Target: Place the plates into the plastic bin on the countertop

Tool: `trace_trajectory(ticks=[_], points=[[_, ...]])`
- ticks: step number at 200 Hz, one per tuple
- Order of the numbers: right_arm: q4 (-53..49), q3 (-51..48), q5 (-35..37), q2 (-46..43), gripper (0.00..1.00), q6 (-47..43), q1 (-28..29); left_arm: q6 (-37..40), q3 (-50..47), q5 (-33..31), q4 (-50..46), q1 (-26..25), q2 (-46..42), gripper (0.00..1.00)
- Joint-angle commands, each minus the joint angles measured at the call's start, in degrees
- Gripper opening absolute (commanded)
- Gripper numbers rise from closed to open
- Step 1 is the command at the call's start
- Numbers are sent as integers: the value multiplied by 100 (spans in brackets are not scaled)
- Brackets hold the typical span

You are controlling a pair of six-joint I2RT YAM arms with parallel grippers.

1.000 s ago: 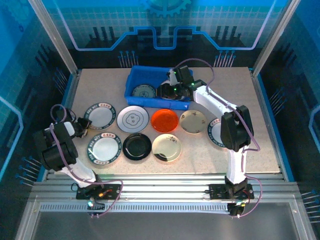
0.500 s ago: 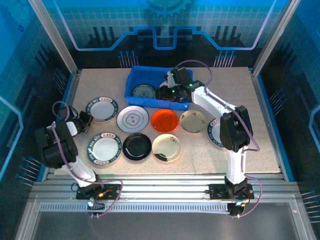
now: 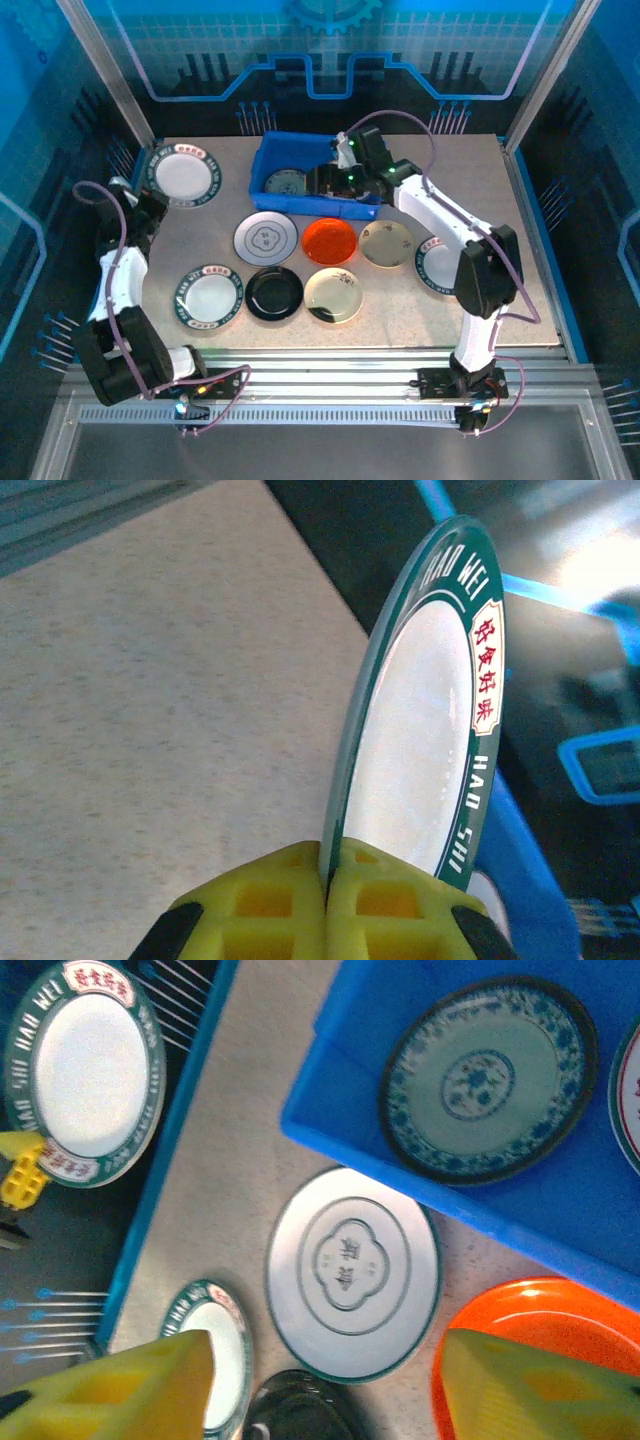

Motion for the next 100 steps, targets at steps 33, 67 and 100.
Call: trace_trajectory(ticks=[33,67,100], points=[[2126,-1130,-1144,-573,72,1005,-288,-224,967,893,-670,-1393,-145,0],[3323,-1635,-1658,-482,81,1857,-570,-85,1363,896,-1029,-2290,-45,0],[4035,-1884,-1878,-427,81,2277,-761,-15,1499,904,-1185,-2847,174,0]])
